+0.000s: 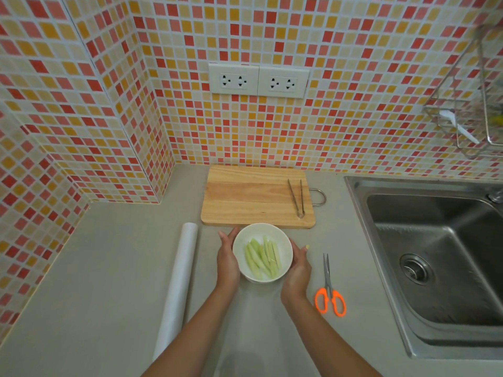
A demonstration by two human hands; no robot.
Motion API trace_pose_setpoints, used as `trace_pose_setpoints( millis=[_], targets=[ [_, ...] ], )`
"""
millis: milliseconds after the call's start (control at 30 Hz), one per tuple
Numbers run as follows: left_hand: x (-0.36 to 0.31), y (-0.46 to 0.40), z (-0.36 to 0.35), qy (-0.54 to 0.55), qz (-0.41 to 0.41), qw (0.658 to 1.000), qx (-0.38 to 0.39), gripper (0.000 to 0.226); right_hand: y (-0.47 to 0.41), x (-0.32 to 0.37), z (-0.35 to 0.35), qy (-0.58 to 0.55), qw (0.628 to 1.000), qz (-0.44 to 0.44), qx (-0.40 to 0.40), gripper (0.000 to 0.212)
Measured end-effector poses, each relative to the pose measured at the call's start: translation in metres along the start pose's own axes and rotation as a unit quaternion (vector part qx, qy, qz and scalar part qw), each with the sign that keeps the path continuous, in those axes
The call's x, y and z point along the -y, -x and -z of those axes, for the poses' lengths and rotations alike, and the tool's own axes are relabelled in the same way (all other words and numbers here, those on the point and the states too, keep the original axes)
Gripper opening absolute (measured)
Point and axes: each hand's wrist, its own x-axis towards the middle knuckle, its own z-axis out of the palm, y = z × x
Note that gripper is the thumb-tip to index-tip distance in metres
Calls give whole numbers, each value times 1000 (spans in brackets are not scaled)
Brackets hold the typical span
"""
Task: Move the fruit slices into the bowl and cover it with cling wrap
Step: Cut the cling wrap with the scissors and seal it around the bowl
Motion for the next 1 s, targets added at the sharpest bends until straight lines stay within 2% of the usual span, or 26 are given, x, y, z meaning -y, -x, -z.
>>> trace_pose_setpoints(
  millis=[67, 167, 367, 733, 1000],
  targets=[
    [2, 3, -2, -1, 1, 1000, -5, 68, 0, -5, -4, -21, 1000, -1, -5, 39],
    [0, 11, -6, 7, -1, 1000, -12, 58, -5, -10, -8, -29, 1000, -6, -8, 38],
    [1, 12, -6, -2, -3, 1000, -26, 58, -20, -4, -12, -3, 999, -2, 33, 48],
    [11, 8, -6, -19, -11, 999, -25, 65, -30, -7, -12, 50, 998, -7, 38, 46],
    [13, 12, -5, -4, -15, 999, -43, 59, -35, -5, -9, 66, 996, -31, 52, 45]
  ],
)
